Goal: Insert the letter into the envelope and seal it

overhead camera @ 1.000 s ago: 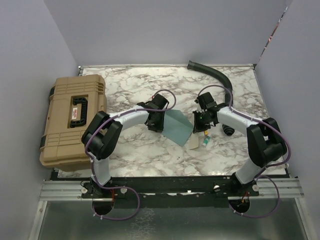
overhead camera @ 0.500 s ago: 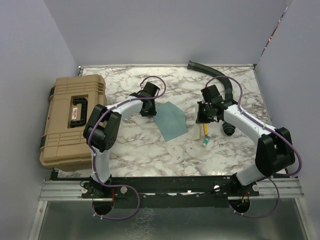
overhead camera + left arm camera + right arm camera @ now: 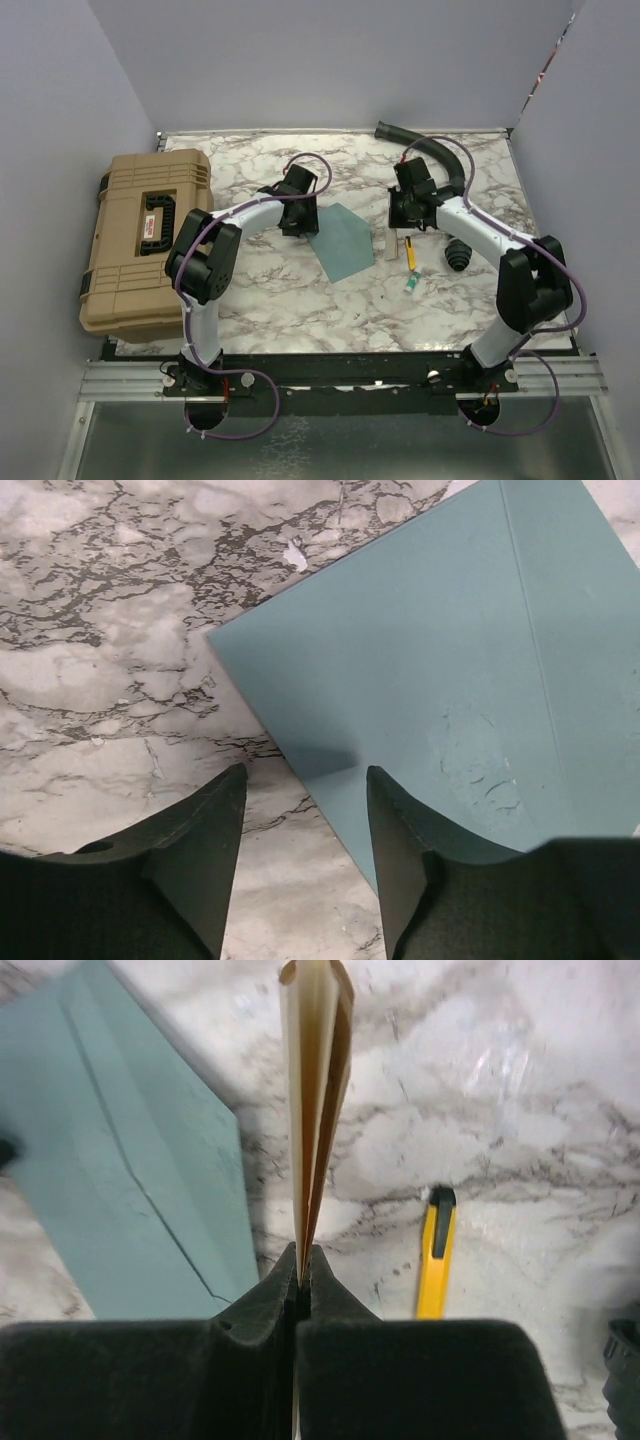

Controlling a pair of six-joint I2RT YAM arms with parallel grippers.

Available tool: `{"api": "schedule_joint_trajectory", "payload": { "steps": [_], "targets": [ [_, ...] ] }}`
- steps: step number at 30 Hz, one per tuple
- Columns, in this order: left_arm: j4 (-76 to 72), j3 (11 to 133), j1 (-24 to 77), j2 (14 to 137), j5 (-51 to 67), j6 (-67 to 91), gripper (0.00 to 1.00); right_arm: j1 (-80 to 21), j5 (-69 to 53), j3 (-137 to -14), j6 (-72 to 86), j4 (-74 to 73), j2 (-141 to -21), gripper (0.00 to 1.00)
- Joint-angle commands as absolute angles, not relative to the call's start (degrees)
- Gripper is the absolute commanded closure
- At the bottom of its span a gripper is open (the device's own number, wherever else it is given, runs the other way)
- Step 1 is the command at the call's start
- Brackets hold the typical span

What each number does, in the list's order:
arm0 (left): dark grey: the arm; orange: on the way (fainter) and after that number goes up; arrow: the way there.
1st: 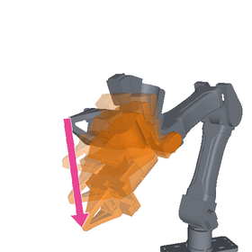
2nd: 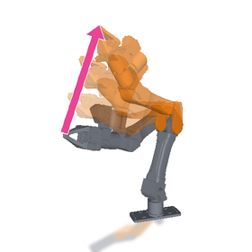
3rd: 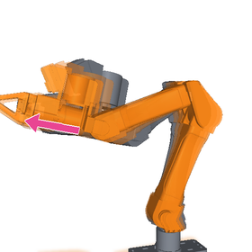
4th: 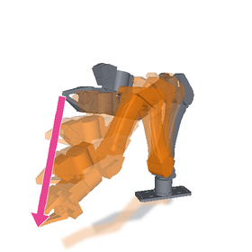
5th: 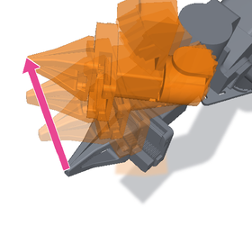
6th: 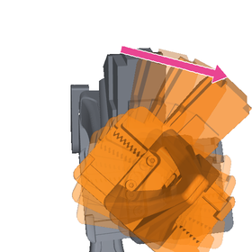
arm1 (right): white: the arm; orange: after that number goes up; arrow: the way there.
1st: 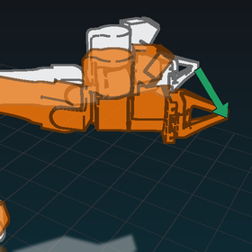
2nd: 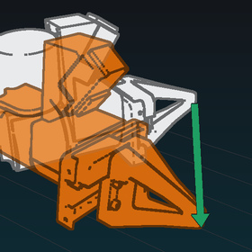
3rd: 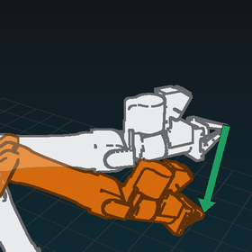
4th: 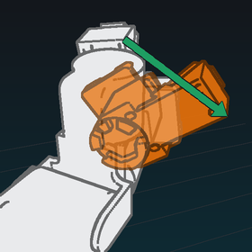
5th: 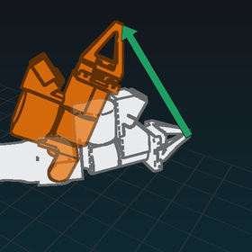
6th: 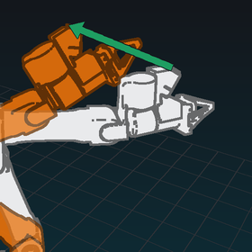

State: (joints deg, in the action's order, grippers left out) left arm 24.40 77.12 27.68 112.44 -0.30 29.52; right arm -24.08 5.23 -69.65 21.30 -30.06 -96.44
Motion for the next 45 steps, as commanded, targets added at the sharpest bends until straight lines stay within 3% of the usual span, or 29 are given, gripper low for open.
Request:
{"api": "schedule_joint_trajectory", "payload": {
  "steps": [1, 9, 18, 26, 38, 45],
  "targets": [
    [25.13, 77.05, 26.73, 110.69, 2.52, 28.76, 0.44, -24.52, 2.26, -68.72, 17.74, -17.92, -90.44, 0.99],
    [26.37, 76.09, 26.63, 109.6, 9.01, 28.31, 0.31, -23.73, -6.84, -64.66, 15.3, 1.89, -96.09, 0.99],
    [25.71, 74.55, 26.63, 110.63, 12.76, 28.97, 0.32, -20.96, -14.88, -59.84, 9.08, 16.91, -102.4, 1.0],
    [26.54, 71.7, 26.69, 110.66, 12.45, 38.2, 0.34, -21.01, -24.59, -51.11, 17.33, 26.95, -103.78, 1.0],
    [26.71, 66.75, 26.65, 109.07, 10.71, 41.52, 0.43, -21.09, -21.36, -48.95, 30.24, 28.09, -104.52, 0.99],
    [30.5, 66.11, 26.64, 104.3, 5.94, 38.13, 0.29, -21.21, -20.81, -49.4, 35.1, 24.33, -98.54, 0.99]
  ]
}}
